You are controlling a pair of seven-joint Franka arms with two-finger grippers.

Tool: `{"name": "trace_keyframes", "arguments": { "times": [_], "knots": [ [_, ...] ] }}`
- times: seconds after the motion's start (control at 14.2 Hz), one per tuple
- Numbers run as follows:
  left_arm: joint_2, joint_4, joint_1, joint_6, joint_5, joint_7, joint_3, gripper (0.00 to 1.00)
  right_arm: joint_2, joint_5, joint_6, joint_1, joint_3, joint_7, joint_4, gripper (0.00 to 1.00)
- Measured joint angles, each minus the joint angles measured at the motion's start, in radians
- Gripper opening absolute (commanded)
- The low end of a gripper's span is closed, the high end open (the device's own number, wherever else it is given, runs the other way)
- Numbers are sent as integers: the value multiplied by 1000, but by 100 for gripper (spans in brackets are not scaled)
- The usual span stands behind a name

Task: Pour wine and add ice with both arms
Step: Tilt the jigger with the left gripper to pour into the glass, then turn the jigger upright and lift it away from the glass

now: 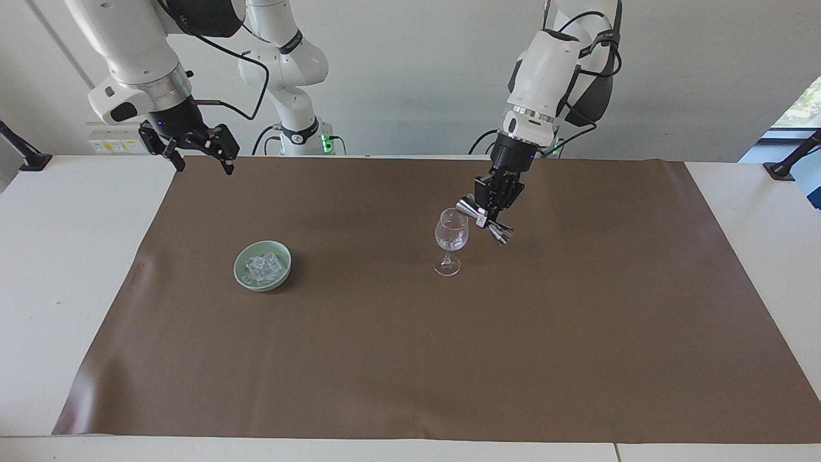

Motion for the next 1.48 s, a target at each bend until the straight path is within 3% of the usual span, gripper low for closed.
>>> {"name": "trace_keyframes", "arguments": {
  "times": [0.28,0.71,1.48],
  "knots": [
    [6,0,0,32,13,0,-1,0,0,0,0,0,0,0,0,100],
    [11,1,-1,39,128,0,-5,0,0,0,0,0,0,0,0,100],
    [15,12,-21,62,167,0,-8,0,0,0,0,0,0,0,0,100]
  ]
}}
